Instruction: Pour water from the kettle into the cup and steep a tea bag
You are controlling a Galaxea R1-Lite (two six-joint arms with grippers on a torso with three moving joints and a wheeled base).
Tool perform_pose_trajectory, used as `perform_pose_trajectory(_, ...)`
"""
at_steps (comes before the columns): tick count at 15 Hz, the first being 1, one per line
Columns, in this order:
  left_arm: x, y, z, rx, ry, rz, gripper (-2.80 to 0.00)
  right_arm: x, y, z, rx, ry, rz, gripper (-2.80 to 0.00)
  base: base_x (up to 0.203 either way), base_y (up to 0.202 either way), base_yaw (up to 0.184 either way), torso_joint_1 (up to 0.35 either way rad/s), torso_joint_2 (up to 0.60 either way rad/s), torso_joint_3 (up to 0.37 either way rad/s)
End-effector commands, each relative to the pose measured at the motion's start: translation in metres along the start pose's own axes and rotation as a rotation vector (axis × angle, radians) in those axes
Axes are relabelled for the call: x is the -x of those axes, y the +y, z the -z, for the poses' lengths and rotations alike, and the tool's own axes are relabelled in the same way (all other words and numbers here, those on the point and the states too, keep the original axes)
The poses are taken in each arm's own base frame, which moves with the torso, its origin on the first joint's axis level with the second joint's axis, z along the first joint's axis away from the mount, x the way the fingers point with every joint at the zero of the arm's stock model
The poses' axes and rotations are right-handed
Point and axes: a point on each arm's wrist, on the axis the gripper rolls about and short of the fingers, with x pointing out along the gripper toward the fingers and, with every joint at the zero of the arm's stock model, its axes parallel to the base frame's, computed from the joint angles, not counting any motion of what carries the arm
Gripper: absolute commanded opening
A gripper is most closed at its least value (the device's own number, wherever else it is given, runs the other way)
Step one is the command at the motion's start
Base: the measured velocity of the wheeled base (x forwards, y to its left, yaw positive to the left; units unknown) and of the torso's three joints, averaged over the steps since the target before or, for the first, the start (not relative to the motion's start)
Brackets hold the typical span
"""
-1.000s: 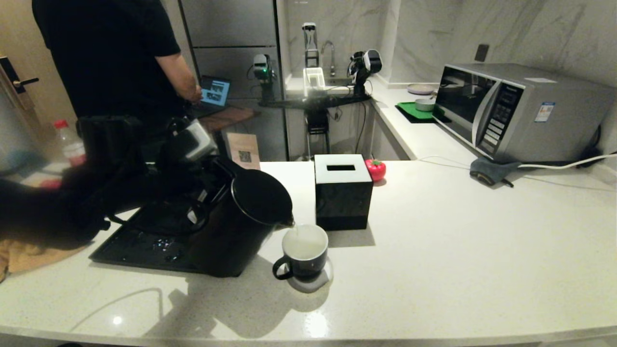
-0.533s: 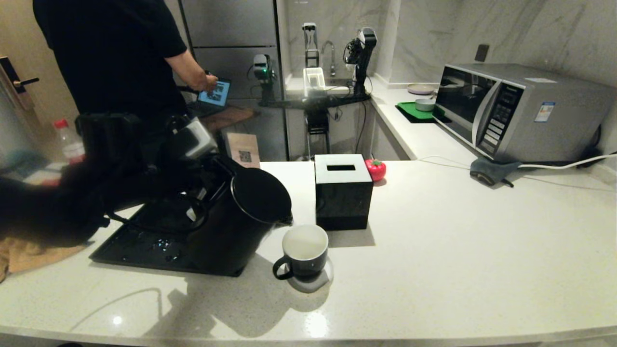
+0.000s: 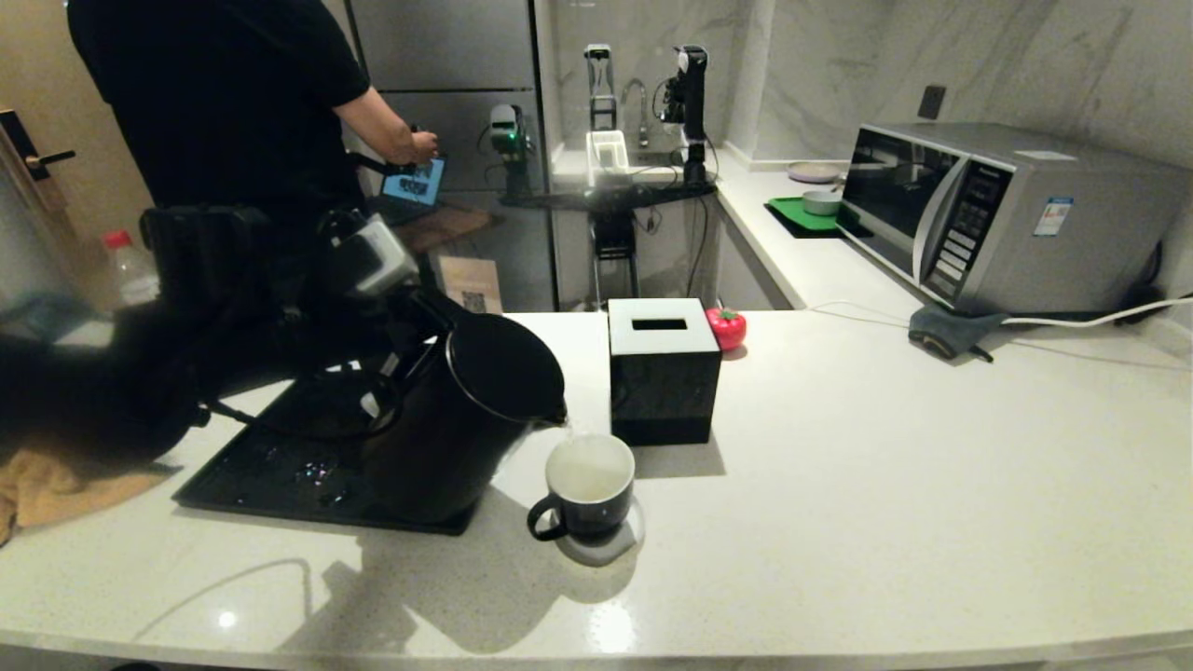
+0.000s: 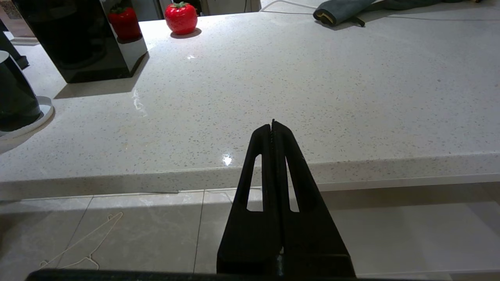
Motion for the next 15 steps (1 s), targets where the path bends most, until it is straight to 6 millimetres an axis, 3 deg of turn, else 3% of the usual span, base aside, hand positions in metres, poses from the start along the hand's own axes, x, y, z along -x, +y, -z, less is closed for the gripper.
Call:
perform_pose_trajectory(1,0.0012,0.0023,-0.0037,-0.018,-0.003,-0.001,-2.80,-0.0001,0.0000,0.0001,0.000,0.003,0.000,-2.80,0.000,0.000,0.000,0.000,0.00,0.000)
perform_pose_trajectory(15,0.0039,-0.0002,-0.0067,-0.035,0.024,0.031,-2.80,-0.0001,0.0000,0.0000,0.000,0.001,0.000,-2.80,0.000,0.000,0.000,0.000,0.00,0.000)
